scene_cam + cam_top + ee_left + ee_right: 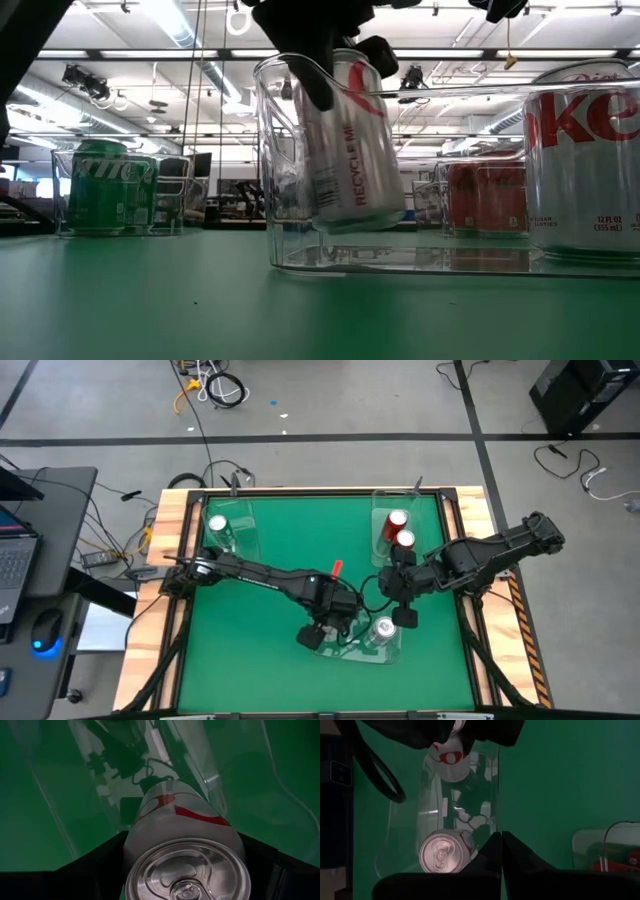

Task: Sort soda cans
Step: Put the red-silver soda can into the bottom transparent bin

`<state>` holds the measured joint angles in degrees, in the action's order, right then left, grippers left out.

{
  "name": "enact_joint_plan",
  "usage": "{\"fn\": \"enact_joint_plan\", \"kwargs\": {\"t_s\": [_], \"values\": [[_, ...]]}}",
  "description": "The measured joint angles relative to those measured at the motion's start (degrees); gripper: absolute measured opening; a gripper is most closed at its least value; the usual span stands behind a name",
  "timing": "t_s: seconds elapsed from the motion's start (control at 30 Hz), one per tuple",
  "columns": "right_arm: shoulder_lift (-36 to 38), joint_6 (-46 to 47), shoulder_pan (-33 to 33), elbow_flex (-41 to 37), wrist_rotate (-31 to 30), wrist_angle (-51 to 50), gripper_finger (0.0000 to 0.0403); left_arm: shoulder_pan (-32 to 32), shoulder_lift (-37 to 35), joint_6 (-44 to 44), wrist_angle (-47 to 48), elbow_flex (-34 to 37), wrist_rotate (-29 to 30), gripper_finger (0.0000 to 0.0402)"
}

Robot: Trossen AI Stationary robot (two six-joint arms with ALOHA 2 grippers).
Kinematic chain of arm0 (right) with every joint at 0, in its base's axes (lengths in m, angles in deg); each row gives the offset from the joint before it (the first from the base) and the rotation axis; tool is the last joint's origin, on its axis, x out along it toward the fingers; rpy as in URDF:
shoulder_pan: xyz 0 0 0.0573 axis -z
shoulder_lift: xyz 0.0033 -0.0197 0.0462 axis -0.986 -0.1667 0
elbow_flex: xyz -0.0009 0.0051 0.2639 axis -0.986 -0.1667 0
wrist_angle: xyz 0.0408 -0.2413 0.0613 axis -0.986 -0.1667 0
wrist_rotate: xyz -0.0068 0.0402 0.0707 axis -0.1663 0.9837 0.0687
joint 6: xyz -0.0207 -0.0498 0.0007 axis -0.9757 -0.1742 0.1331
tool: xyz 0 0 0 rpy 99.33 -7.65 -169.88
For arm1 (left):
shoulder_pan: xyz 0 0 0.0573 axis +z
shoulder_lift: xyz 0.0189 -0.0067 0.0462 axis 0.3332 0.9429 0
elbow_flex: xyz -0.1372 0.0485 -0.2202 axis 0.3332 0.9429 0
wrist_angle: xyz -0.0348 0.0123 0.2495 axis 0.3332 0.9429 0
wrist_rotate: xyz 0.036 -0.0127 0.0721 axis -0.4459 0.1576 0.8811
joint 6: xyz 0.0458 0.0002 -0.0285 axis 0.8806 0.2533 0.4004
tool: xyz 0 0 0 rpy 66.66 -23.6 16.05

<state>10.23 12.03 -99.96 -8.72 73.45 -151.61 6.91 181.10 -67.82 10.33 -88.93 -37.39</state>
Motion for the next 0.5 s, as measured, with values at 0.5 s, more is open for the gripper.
{"fn": "enact_joint_plan", "kwargs": {"t_s": [0.5], "values": [[0.0, -0.9, 0.0, 0.0, 0.0, -0.3, 0.0, -0.5, -0.1, -0.1, -1.3, 0.0, 0.7, 0.0335]]}}
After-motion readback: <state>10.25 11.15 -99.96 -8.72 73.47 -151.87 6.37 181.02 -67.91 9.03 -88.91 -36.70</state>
